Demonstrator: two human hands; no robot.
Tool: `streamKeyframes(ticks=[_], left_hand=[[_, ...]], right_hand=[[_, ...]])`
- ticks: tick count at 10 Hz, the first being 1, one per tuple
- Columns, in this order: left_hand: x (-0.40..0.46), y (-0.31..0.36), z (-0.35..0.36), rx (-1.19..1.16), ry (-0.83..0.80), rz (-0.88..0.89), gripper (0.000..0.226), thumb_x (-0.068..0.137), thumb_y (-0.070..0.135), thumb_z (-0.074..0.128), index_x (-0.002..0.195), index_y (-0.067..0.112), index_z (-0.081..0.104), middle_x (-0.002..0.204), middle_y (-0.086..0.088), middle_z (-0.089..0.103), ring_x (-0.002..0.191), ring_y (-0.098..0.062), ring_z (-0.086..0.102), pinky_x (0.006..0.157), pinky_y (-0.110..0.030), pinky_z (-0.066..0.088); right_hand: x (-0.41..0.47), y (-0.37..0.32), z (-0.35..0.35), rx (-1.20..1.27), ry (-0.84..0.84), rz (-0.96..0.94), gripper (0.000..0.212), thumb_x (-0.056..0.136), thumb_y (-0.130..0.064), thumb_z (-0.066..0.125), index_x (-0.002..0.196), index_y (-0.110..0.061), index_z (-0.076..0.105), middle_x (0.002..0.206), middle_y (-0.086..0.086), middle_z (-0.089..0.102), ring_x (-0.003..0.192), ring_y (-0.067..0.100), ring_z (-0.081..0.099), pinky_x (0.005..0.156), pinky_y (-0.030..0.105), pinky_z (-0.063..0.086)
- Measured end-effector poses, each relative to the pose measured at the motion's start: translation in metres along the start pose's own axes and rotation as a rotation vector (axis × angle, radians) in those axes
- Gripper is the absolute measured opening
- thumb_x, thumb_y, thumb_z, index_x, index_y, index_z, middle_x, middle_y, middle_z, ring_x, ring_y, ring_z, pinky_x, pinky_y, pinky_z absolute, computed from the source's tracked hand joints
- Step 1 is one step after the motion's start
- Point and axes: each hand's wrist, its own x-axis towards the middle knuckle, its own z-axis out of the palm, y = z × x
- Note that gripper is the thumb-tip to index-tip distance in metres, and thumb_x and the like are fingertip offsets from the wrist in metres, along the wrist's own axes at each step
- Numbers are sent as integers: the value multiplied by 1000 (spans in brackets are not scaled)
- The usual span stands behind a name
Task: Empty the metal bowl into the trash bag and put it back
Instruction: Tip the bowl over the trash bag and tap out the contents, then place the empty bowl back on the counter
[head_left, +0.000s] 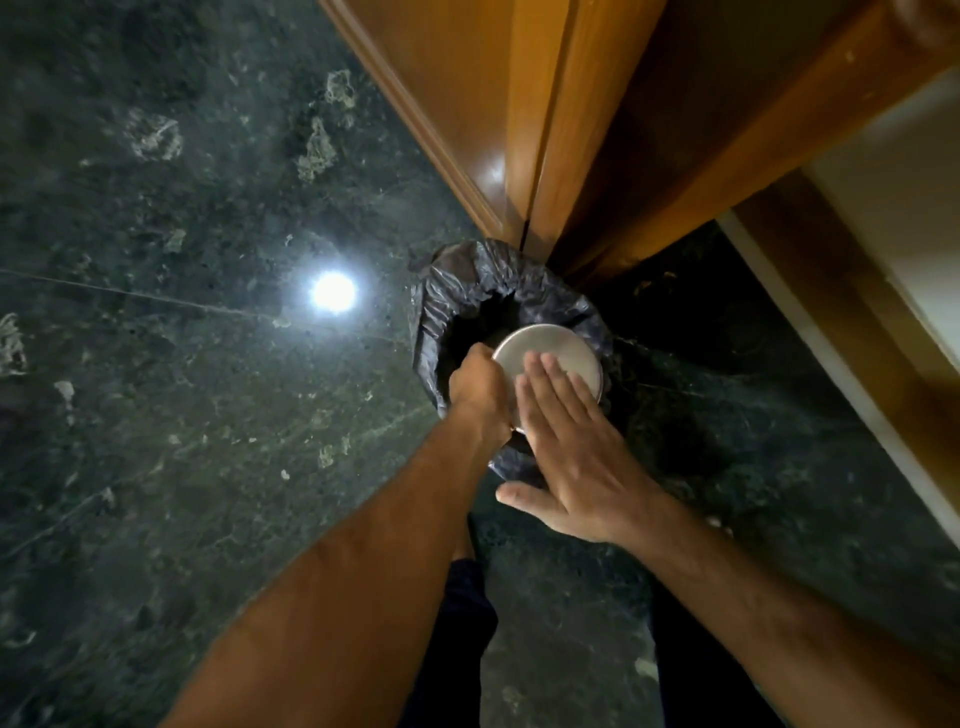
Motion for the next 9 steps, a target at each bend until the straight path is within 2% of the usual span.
streamKeyframes(ticks=[1,2,3,4,5,6,7,8,9], left_hand=[[-18,3,-7,213,107,322,36,97,30,44,72,10,60,74,-7,61,80,-29,59,68,-38,49],[-51,-1,-20,574,-41,911,36,92,29,40,63,16,56,61,-1,53,59,-18,52,51,-31,41],[-86,-4,-35,707,-145,1415,42,92,26,44,56,6,53,53,-2,46,48,-10,38,49,-17,35],[-119,3,-44,817,-189,1742,43,100,29,42,71,0,56,77,-17,53,74,-26,50,71,-37,44],[-172,25,-58,841,-215,1604,58,100,64,29,116,12,49,131,4,38,127,-20,36,113,-19,25],[-238,50,-77,803,-227,1350,98,81,85,45,150,18,26,155,7,19,147,-17,20,121,-31,23],[-311,84,-97,916,-181,1186,138,54,91,70,158,26,8,160,4,22,142,-9,25,112,-38,37],[-380,109,-107,1035,-140,1222,148,49,77,86,159,30,0,164,8,18,138,-5,26,107,-30,34],[-435,134,-104,1070,-158,1290,148,50,65,94,158,30,0,165,9,11,136,-3,24,107,-26,32]], right_hand=[[-4,-6,-20,395,282,426,91,92,-66,31,153,1,21,161,25,22,150,35,21,120,43,23],[4,-1,-56,1564,354,1291,87,87,-76,39,129,-1,49,116,21,59,105,31,59,90,42,51],[-3,4,-86,2148,146,1320,48,93,-51,55,103,-4,61,93,16,63,82,23,60,65,32,50],[-14,-10,-109,2004,214,1149,22,94,-18,50,104,-7,66,91,14,70,80,24,66,63,35,54],[-32,-25,-155,2027,290,950,28,98,-7,43,111,-10,68,103,17,74,93,28,71,75,43,60],[-53,-51,-213,1946,326,814,33,102,-8,43,120,-23,66,119,11,70,112,30,66,95,56,54],[-72,-82,-277,1795,364,683,36,102,-14,45,122,-37,65,128,3,63,118,26,60,94,58,55],[-91,-108,-341,1728,420,608,38,103,-13,44,125,-37,63,127,0,61,116,21,59,84,45,60],[-109,-121,-396,1716,470,558,39,103,-8,42,126,-32,62,126,2,60,116,23,58,80,44,61]])
